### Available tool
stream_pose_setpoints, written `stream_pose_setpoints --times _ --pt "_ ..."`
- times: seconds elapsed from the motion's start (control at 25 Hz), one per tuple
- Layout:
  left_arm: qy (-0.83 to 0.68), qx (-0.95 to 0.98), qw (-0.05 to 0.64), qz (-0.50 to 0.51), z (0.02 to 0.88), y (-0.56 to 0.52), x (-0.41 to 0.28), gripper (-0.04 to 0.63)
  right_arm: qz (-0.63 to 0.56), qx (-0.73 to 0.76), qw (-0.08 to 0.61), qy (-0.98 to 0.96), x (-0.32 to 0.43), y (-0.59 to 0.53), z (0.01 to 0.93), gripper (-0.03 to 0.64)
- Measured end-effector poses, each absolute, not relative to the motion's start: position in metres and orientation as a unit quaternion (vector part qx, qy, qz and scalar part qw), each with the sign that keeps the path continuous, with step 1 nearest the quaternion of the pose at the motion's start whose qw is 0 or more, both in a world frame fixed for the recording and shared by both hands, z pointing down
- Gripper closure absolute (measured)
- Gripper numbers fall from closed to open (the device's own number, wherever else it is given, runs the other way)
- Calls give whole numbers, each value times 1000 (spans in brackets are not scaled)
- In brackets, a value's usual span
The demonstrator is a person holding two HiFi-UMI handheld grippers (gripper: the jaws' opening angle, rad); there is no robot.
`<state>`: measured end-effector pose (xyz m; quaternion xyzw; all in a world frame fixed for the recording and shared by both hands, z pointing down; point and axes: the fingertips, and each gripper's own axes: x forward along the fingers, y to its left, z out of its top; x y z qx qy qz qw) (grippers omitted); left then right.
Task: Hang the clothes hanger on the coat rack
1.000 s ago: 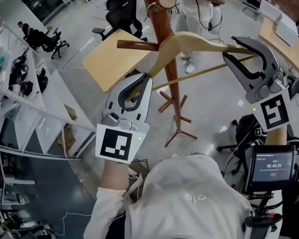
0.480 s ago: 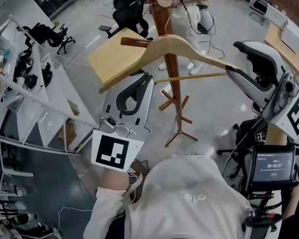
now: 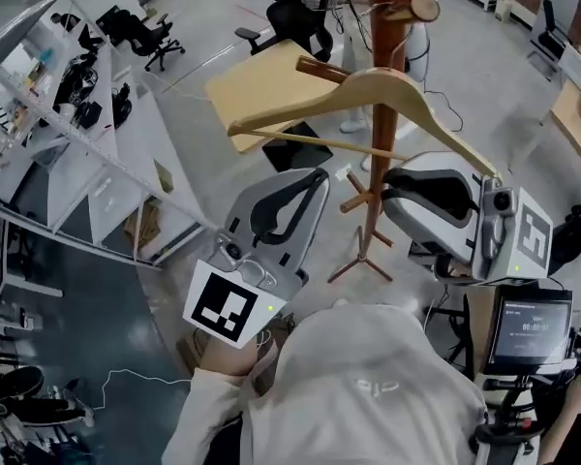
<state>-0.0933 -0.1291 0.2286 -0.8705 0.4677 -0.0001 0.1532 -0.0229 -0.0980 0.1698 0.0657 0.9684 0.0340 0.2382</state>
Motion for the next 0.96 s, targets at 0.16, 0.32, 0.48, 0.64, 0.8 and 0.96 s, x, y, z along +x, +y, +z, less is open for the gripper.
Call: stream_pose_setpoints --times 0.16,0.32,0.48,0.64,0.8,0.96 --pt "491 -862 127 -9 247 -128 -106 586 -46 91 246 964 -61 -108 193 577" --pt "513 -852 103 15 252 -123 -128 587 -42 85 220 971 -96 -109 214 577" --pt "526 -845 98 22 254 -118 -142 588 -52 88 197 975 -121 -109 225 577" --pt "544 -834 93 15 256 -111 -148 588 -76 97 192 974 -132 -106 229 577" --pt "553 -828 92 12 257 -108 -152 588 -78 102 190 973 -136 -104 230 577" --pt "555 -826 95 14 257 -108 -157 588 -73 103 188 974 -141 -104 230 577"
